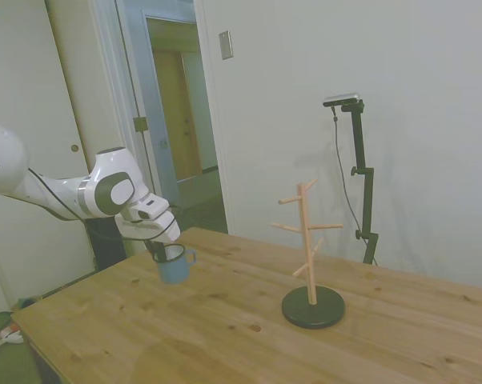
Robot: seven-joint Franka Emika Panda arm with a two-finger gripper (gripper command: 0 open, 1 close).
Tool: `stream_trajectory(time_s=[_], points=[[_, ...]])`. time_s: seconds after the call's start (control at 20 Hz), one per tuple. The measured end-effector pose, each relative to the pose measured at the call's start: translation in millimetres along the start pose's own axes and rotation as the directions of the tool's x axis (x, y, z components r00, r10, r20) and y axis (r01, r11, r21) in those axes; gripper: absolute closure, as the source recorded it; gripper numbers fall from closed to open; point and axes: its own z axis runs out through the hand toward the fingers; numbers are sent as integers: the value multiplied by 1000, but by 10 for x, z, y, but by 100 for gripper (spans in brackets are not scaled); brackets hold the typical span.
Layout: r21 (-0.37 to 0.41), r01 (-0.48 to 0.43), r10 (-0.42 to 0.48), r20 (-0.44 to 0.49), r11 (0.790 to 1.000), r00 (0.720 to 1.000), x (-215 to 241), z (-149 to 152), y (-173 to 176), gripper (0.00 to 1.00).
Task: Unload the mug
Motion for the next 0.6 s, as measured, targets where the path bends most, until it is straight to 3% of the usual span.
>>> stream_trajectory(time_s=[0.2,0.6], points=[[-40,28,-27,31,999,999,-211,226,77,100],[-82,15,-12,28,997,1000,-79,377,259,100]])
